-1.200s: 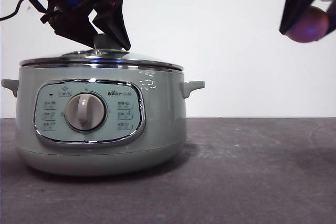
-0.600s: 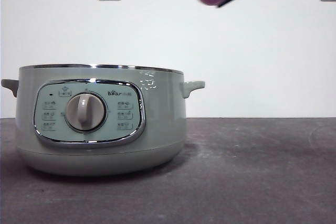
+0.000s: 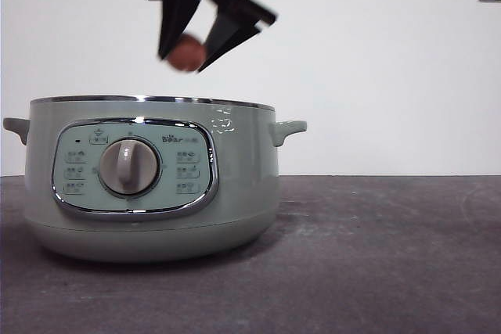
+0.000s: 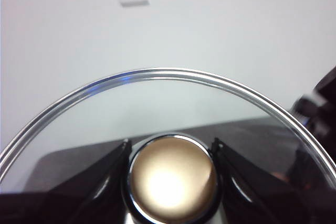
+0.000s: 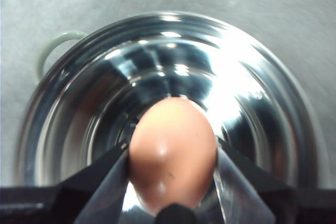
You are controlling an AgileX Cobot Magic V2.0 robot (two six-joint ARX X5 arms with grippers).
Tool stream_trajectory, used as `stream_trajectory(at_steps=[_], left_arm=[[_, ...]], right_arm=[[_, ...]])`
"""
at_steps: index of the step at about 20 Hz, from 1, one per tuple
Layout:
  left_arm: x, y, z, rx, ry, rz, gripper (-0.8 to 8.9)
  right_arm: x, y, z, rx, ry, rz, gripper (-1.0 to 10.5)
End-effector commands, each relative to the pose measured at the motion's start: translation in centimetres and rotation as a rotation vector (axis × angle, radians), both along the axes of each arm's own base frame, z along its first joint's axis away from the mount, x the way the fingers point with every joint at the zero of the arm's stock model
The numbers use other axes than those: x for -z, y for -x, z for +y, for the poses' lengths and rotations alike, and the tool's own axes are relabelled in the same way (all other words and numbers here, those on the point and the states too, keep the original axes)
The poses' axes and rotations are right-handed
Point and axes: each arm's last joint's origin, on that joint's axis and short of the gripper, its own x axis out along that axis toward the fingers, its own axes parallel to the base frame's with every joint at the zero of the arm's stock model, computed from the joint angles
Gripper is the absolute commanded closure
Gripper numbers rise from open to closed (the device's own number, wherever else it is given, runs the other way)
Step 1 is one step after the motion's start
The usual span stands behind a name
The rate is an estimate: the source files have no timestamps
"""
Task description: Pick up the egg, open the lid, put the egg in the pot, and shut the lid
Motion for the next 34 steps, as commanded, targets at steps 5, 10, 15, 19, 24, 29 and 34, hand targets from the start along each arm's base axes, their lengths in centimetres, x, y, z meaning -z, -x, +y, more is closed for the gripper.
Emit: stream_trajectory(at_steps=[5, 10, 15, 19, 24, 29, 34], left_arm=[[-0.3, 0.5, 0.3, 0.001, 0.003, -0.026, 8.22], [-0.3, 0.5, 0.3, 0.001, 0.001, -0.022, 8.22], [0.0, 0.4, 0.2, 0.001, -0.011, 0.002, 8.22], [0.2, 0.0, 0.0, 0.001, -0.026, 0.036, 8.22], [0.3, -0.5, -0.3, 0.002, -0.039, 0.058, 8.22], [0.5, -1.7, -1.0, 0.003, -0.061, 0.098, 8.22], [0.5, -3.4, -1.9, 0.005, -0.073, 0.12, 8.22]], right_arm=[[6.5, -1.5, 4.0, -0.084, 0.143, -0.003, 9.6], [10.0, -2.3, 4.8, -0.094, 0.196, 0.039, 9.6], [11.0, -2.2, 4.6, -0.11, 0.243, 0.08, 9.4], [11.0, -2.1, 4.6, -0.108, 0.247, 0.085, 6.4], [11.0, -2.1, 4.6, -0.091, 0.238, 0.093, 5.3], [9.2, -1.8, 4.3, -0.077, 0.207, 0.078, 5.4], [2.6, 0.3, 1.5, -0.056, 0.17, 0.045, 5.4]])
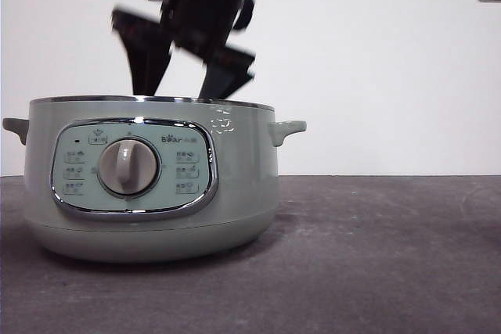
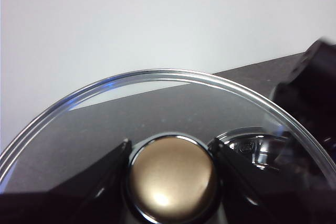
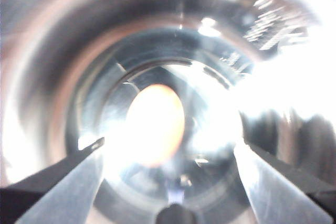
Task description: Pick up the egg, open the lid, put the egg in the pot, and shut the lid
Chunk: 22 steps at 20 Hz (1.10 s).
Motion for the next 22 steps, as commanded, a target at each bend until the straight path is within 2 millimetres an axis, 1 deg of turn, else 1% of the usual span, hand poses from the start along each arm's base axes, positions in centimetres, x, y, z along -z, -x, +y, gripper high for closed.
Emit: stream_trajectory(at_steps=[1, 3, 6, 8, 10, 13, 15, 18, 22], left_arm=[[-0.8, -0.6, -0.3, 0.004, 0.025, -0.056, 8.22], [-0.8, -2.2, -1.3, 0.045, 0.03, -0.042, 8.22], [-0.4, -5.3, -3.4, 0.15, 0.082, -0.002, 8.22], [0.4, -7.5, -4.8, 0.197, 0.097, 0.049, 8.22], [1.2, -9.2, -5.8, 0.193, 0.092, 0.087, 8.22], [2.5, -11.5, -7.1, 0.195, 0.093, 0.143, 8.22], [3.4, -12.9, -8.0, 0.208, 0.098, 0.174, 8.22], [5.0, -15.1, -9.3, 0.229, 0.101, 0.223, 8.22], [7.4, -17.3, -11.1, 0.227, 0.093, 0.291, 8.22]], right_arm=[[-2.7, 0.9, -1.6, 0.032, -0.019, -0.007, 5.4], [-6.4, 1.9, -4.0, 0.073, -0.054, -0.059, 5.4], [-12.2, 4.3, -8.2, 0.174, -0.11, -0.222, 5.4], [-15.1, 6.2, -10.8, 0.207, -0.171, -0.263, 5.4], [-17.0, 7.7, -12.7, 0.231, -0.216, -0.288, 5.4], [-18.9, 10.1, -15.0, 0.26, -0.235, -0.339, 5.4], [-19.8, 11.5, -16.3, 0.271, -0.238, -0.356, 5.4], [-20.6, 13.3, -17.9, 0.285, -0.252, -0.352, 5.4], [-21.2, 14.9, -19.4, 0.286, -0.262, -0.359, 5.4]])
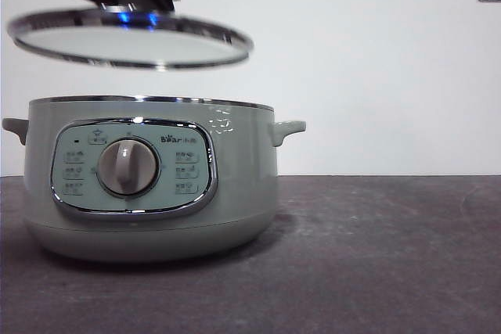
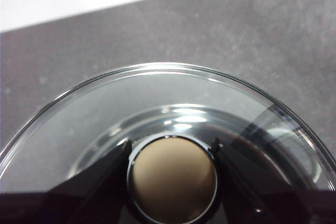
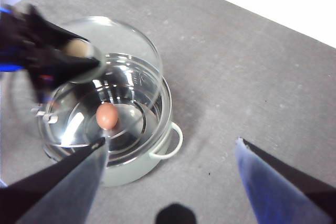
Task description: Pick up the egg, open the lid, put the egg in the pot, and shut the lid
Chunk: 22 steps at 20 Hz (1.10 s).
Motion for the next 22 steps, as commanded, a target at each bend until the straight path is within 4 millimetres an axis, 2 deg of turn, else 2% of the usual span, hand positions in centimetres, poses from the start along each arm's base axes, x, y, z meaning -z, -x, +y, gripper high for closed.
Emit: stream_trajectory(at_steps=[1, 6, 22], left_arm=[[0.1, -0.8, -0.9, 0.0, 0.042, -0.021, 8.22], [2.3, -2.0, -2.4, 0.014, 0.011, 0.033, 8.22], [3.5, -1.3, -2.4, 0.019, -0.065, 0.152, 8.22]], right_arm=[[-0.4, 0.7, -0.6, 0.013, -0.02, -0.008, 5.4], [-0.9, 1.5, -1.4, 0.015, -0.039, -0.025, 5.4], [-0.9, 1.5, -1.4, 0.015, -0.04, -0.027, 5.4]])
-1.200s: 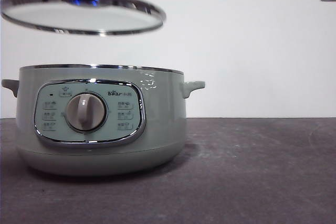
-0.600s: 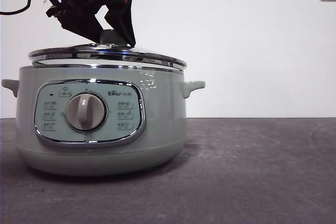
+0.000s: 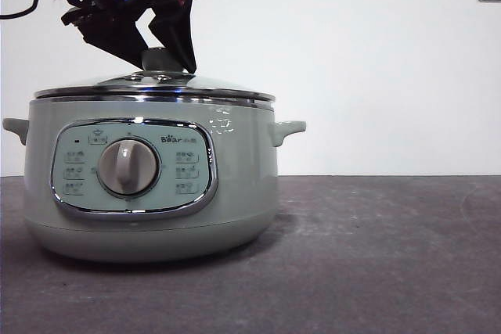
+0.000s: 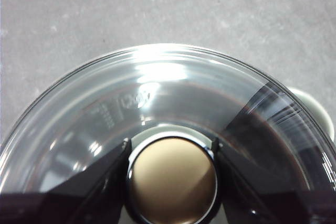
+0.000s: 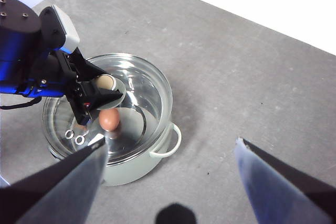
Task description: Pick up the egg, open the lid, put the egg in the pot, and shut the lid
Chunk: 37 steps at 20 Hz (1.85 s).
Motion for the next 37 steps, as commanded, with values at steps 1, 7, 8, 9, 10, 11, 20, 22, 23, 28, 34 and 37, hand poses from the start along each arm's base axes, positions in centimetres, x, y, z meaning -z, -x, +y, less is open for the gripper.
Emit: stream_trajectory(at_steps=[1, 7, 8, 9, 10, 11, 20, 22, 23, 28, 34, 37], left_arm=[[-0.1, 0.1, -0.1, 0.004, -0.004, 0.005, 8.22], [0.0, 0.3, -0.1, 0.01, -0.013, 0.018, 8.08], [0.0, 0.3, -0.1, 0.009, -0.013, 0.017, 7.72], [0.0, 0.3, -0.1, 0.009, -0.012, 0.015, 6.48], [0.0, 0.3, -0.2, 0.008, -0.011, 0.012, 4.91], [-0.1, 0.2, -0.2, 0.009, -0.009, 0.007, 3.82], [-3.9, 2.5, 0.9, 0.026, 0.08, -0.137, 3.74], [-5.7, 4.6, 1.9, 0.041, 0.103, -0.168, 3.75], [-6.6, 5.8, 2.5, 0.047, 0.118, -0.19, 3.77], [-9.5, 10.8, 5.3, 0.086, 0.144, -0.273, 3.97], [-9.2, 13.8, 7.0, 0.139, 0.041, -0.214, 8.21], [-8.4, 14.3, 7.2, 0.14, 0.014, -0.229, 8.22]], right_arm=[[-0.1, 0.0, 0.0, 0.008, -0.012, -0.002, 5.4], [-0.1, 0.0, 0.0, 0.007, -0.012, -0.002, 5.4], [-0.1, 0.0, 0.0, 0.007, -0.012, -0.002, 5.4], [-0.1, 0.0, 0.0, 0.008, -0.012, -0.002, 5.4], [-0.1, 0.0, 0.0, 0.009, -0.014, 0.001, 5.4], [-0.1, 0.1, -0.1, 0.009, -0.011, 0.004, 5.4], [0.4, 0.1, -0.1, 0.017, 0.002, 0.033, 5.4], [1.0, 0.0, 0.0, 0.022, 0.0, 0.042, 5.4], [1.5, -0.1, 0.1, 0.022, 0.003, 0.044, 5.4], [5.1, -0.3, 0.2, 0.03, 0.007, 0.065, 6.1], [10.7, 0.0, -0.2, 0.072, -0.021, 0.013, 9.6], [13.6, 0.4, -0.6, 0.087, -0.07, -0.021, 9.6]])
